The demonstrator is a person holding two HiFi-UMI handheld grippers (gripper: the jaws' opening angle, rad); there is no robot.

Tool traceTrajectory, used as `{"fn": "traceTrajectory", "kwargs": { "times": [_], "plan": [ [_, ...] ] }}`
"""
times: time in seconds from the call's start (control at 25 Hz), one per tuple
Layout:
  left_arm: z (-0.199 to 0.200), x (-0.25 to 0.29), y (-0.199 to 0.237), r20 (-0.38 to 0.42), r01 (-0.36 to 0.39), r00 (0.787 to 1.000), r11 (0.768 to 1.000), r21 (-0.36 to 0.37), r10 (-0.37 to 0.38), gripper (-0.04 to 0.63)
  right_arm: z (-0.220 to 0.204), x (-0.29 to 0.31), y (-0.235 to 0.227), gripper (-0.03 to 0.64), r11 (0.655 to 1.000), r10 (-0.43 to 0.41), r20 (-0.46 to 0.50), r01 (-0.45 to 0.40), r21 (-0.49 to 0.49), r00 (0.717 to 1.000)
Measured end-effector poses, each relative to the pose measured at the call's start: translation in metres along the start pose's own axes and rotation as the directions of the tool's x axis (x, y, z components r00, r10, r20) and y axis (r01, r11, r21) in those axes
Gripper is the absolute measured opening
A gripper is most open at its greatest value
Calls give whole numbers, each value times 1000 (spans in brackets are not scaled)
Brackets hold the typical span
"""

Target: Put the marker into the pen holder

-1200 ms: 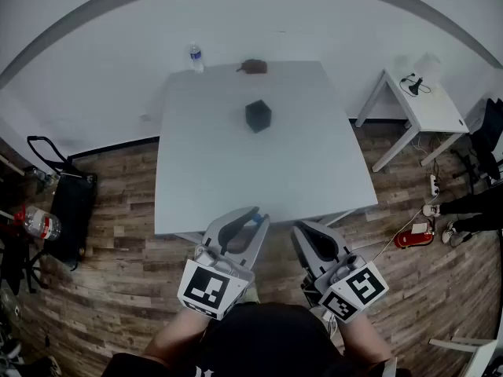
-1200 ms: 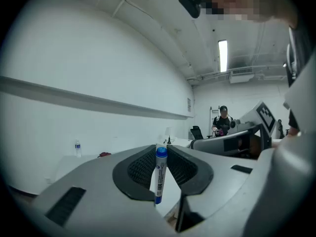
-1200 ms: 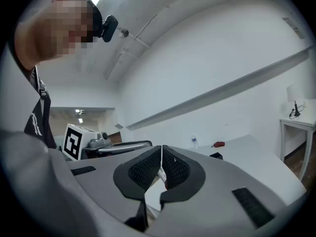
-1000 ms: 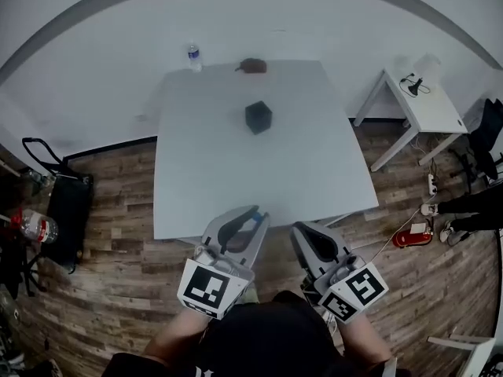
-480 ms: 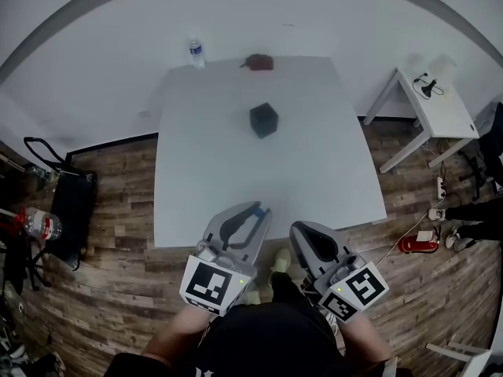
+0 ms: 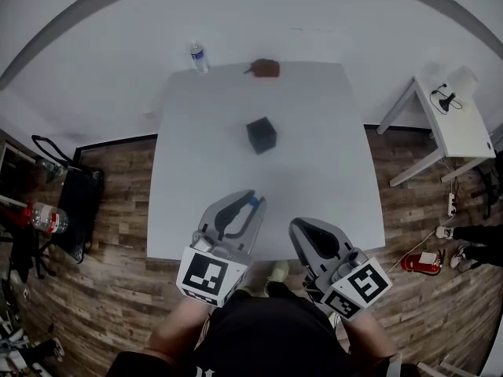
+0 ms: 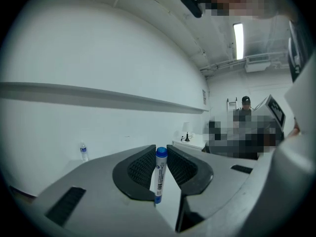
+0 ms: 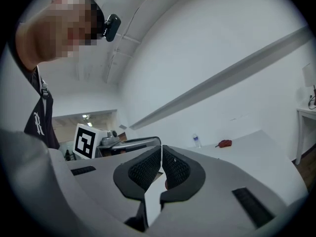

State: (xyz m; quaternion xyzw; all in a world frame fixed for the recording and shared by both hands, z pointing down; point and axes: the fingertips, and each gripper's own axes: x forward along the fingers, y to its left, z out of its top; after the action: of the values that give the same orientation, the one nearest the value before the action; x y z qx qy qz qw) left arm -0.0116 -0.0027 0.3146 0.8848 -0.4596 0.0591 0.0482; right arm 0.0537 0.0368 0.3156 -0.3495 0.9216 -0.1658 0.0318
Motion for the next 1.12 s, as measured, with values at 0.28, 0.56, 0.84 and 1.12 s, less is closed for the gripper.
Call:
{"fn": "traceTrajectory", "kwargs": {
  "times": [0.28, 0.56, 0.84, 1.12],
  "plan": [
    [3, 47, 12, -28, -38, 999, 998, 41, 39, 72, 14, 6, -35, 17, 999, 34, 14, -35, 35, 999],
    [-14, 106, 40, -57, -57, 996, 988, 143, 66, 72, 8, 13, -71, 17, 998, -13, -7, 13, 68, 1000],
    [-41, 167, 73, -75, -50, 995, 977, 207, 67, 72, 3, 32, -105, 17, 993, -82, -48, 86, 83, 996],
    [-74, 213, 107, -107, -53, 991, 971, 234, 80, 72, -13, 61, -133, 17, 984, -115, -110, 129, 125, 987]
  ]
}}
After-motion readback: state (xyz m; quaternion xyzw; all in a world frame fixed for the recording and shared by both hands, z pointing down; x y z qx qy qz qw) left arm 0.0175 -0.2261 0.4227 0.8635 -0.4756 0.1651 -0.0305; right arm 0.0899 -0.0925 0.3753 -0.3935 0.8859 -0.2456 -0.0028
